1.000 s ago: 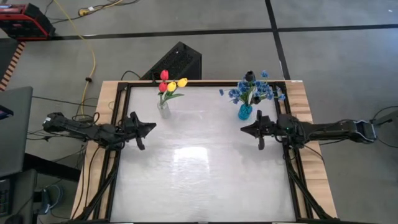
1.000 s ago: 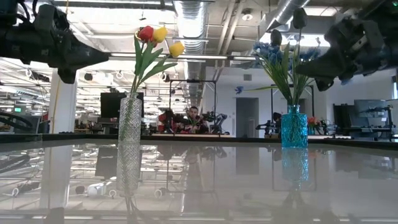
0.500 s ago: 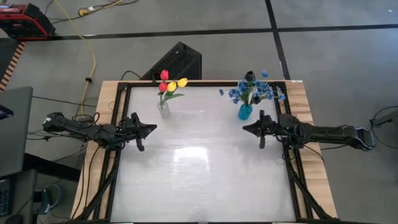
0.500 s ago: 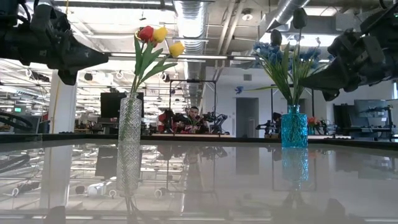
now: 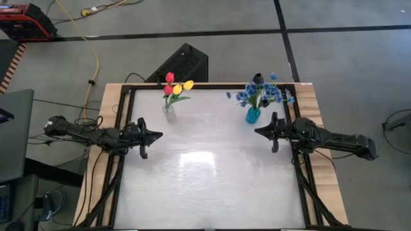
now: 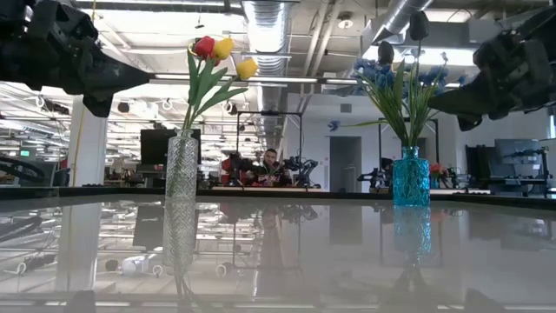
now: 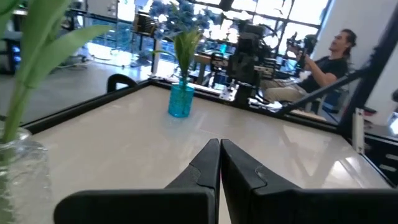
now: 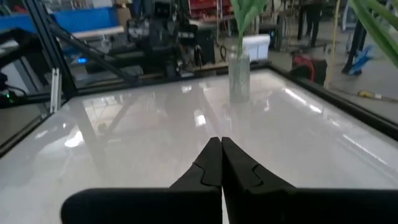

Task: Sort flowers into vase by color
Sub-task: Return to Home Position

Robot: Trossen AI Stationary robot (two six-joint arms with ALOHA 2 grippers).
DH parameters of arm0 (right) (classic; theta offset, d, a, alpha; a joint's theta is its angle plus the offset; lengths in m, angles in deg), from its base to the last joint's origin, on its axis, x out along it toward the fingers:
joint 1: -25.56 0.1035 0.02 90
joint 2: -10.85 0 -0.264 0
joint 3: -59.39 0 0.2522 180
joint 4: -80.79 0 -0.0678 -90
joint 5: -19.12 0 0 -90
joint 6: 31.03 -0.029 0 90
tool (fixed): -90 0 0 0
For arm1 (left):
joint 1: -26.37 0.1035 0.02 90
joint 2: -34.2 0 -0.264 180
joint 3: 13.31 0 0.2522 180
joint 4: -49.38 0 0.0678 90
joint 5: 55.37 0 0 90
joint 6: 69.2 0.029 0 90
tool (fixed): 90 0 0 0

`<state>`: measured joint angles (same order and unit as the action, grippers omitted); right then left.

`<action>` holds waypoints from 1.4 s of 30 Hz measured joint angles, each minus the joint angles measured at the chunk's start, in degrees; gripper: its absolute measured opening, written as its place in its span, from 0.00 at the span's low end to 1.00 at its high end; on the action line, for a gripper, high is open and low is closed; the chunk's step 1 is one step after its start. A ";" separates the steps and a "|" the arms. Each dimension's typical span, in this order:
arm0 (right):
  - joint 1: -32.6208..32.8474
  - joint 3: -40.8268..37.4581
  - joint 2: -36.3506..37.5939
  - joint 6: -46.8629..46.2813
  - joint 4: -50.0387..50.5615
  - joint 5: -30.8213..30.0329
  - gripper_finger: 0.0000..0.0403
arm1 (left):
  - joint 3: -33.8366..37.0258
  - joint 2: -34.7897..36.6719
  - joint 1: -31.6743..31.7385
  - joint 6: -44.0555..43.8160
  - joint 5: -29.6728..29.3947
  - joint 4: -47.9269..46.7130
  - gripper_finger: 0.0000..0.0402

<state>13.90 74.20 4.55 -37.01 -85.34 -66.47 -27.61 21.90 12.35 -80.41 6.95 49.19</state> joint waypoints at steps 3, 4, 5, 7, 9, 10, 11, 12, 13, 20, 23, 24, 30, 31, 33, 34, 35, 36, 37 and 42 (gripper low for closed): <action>0.00 2.53 2.07 -0.90 6.91 -0.23 0.06 | 0.00 0.00 -0.02 -0.43 0.43 -0.02 0.00; 0.02 3.18 2.80 -1.66 9.25 -1.23 0.06 | 0.00 0.00 -0.02 -0.48 0.19 -0.07 0.00; 0.00 3.55 3.39 -2.54 10.89 -2.31 0.06 | 0.00 0.00 -0.02 -0.48 0.00 -0.21 0.00; 0.00 3.80 4.40 -4.07 12.24 -4.93 0.06 | 0.02 0.00 0.00 -0.49 -0.02 -0.67 0.00; 0.00 3.84 4.76 -5.55 12.50 -7.60 0.06 | 0.02 -0.02 -0.02 -0.50 0.00 -1.26 0.00; 0.00 3.84 4.74 -6.56 12.52 -8.35 0.07 | 0.02 -0.02 -0.02 -0.52 -0.02 -1.51 0.00; -0.09 3.84 4.71 -7.44 12.50 -8.66 0.07 | 0.02 -0.02 -0.02 -0.52 0.00 -1.76 0.00; -0.11 3.82 4.74 -7.79 12.52 -8.72 0.08 | 0.02 -0.01 -0.02 -0.52 0.06 -2.26 0.00; -0.11 3.82 4.74 -7.86 12.52 -8.72 0.08 | 0.02 -0.02 -0.02 -0.55 0.16 -2.90 0.00; -0.07 3.82 4.74 -7.54 12.58 -8.76 0.10 | 0.04 -0.04 -0.02 -0.63 0.33 -8.53 0.00; -0.07 3.82 4.74 -7.54 12.59 -8.82 0.10 | -0.14 -0.07 -0.02 -0.64 0.32 -9.62 0.00; -0.07 3.82 4.74 -7.54 12.59 -8.83 0.10 | -0.21 -0.07 -0.02 -0.61 0.36 -9.84 0.00; -0.07 3.78 4.74 -7.56 12.61 -8.85 0.10 | -0.27 -0.07 -0.02 -0.62 0.39 -10.01 0.00; -0.07 3.77 4.74 -7.58 12.61 -8.85 0.10 | -0.29 -0.07 -0.02 -0.63 0.39 -10.04 0.00; -0.07 3.77 4.74 -7.57 12.63 -8.85 0.10 | -0.33 -0.07 -0.02 -0.63 0.37 -10.12 0.00; -0.07 3.77 4.74 -7.58 12.63 -8.85 0.10 | -0.33 -0.07 -0.02 -0.63 0.37 -10.12 0.00; -0.07 3.77 4.74 -7.58 12.63 -8.85 0.10 | -0.34 -0.07 -0.02 -0.63 0.37 -10.16 0.00; -0.07 3.77 4.74 -7.58 12.63 -8.85 0.10 | -0.36 -0.07 -0.02 -0.61 0.37 -10.21 0.00; -0.07 3.77 4.74 -7.58 12.65 -8.85 0.10 | -0.37 -0.07 -0.02 -0.61 0.36 -10.23 0.00; -0.07 3.77 4.74 -7.58 12.65 -8.86 0.10 | -0.42 -0.07 -0.02 -0.61 0.35 -10.29 0.00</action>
<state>13.84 77.97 9.29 -44.59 -72.69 -75.33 -28.02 21.84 12.33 -81.02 7.30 38.89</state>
